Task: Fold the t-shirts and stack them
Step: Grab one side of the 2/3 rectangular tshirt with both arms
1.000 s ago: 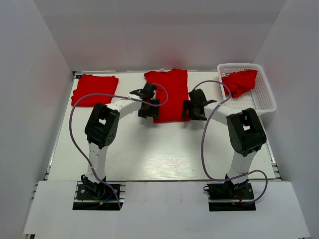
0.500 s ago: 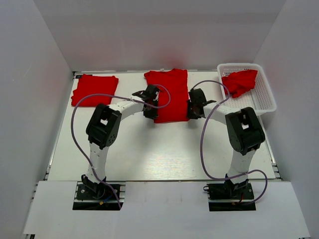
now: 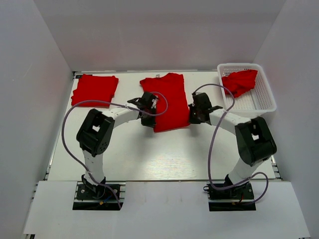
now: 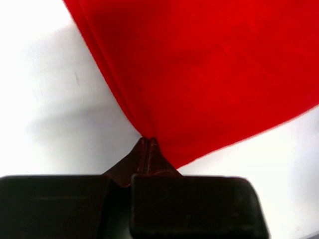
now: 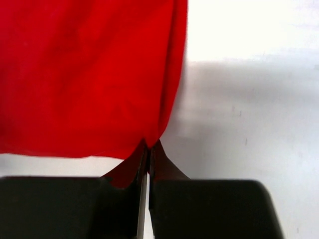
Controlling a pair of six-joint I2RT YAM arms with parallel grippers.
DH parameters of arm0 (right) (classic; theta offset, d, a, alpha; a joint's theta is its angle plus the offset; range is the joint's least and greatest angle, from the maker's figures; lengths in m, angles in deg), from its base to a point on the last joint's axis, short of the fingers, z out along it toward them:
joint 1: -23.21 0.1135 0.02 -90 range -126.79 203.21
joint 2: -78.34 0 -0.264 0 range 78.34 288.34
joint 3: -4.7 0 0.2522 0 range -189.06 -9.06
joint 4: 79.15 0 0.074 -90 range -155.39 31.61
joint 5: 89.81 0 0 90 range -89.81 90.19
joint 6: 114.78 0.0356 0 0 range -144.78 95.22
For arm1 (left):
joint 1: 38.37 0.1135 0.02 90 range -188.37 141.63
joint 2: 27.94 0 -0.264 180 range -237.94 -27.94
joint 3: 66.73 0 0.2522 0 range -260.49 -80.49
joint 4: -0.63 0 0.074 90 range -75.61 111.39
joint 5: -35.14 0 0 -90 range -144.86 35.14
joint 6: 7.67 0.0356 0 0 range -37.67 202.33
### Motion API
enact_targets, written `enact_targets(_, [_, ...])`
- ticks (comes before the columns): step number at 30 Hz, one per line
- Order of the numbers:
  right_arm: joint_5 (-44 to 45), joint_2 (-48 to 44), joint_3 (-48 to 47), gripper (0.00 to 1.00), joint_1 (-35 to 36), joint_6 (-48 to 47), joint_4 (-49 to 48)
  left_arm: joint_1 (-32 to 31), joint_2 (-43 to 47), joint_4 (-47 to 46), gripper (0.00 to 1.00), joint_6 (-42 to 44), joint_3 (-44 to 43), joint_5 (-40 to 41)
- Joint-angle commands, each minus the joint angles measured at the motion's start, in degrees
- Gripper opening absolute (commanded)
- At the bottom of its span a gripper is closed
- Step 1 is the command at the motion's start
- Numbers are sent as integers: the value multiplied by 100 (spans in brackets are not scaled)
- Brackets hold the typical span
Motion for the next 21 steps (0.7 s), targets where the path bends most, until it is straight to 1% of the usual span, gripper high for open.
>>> enact_targets(1, [-102,-693,332,0,3,-93,207,-89,819,42,0,-187,414,-276])
enact_targets(2, [-146,-807,411,0,12,-41,217,-89,925,42,0,-240,520,-380])
enact_targets(3, [-260,-1156,647,0,21,-6,234,-89,1108,103,0,-240,695,-433])
enact_targets(5, [-444,-1561,973,0,29,108,365,-194,1337,322,0,-302,889,-583])
enact_targets(8, [-516,-2264,1535,0,47,170,550,-317,1601,778,0,-363,960,-636])
enact_targets(10, [-647,-2677,1642,0,82,188,849,-378,1812,1052,0,-363,960,-636])
enact_targets(11, [-674,-2923,1747,0,91,196,919,-448,2066,1158,0,-363,960,-584])
enact_targets(13, [-806,-3144,1748,0,126,214,1156,-501,2331,1220,0,-363,1013,-583])
enact_targets(15, [-850,-3418,1669,0,135,162,1323,-554,2630,1159,0,-363,1013,-391])
enact_targets(17, [-850,-3453,1442,0,135,-5,1411,-555,2683,1159,0,-425,1013,-285])
enact_targets(21, [-832,-3243,958,0,117,-146,1517,-607,2745,869,0,-346,583,-162])
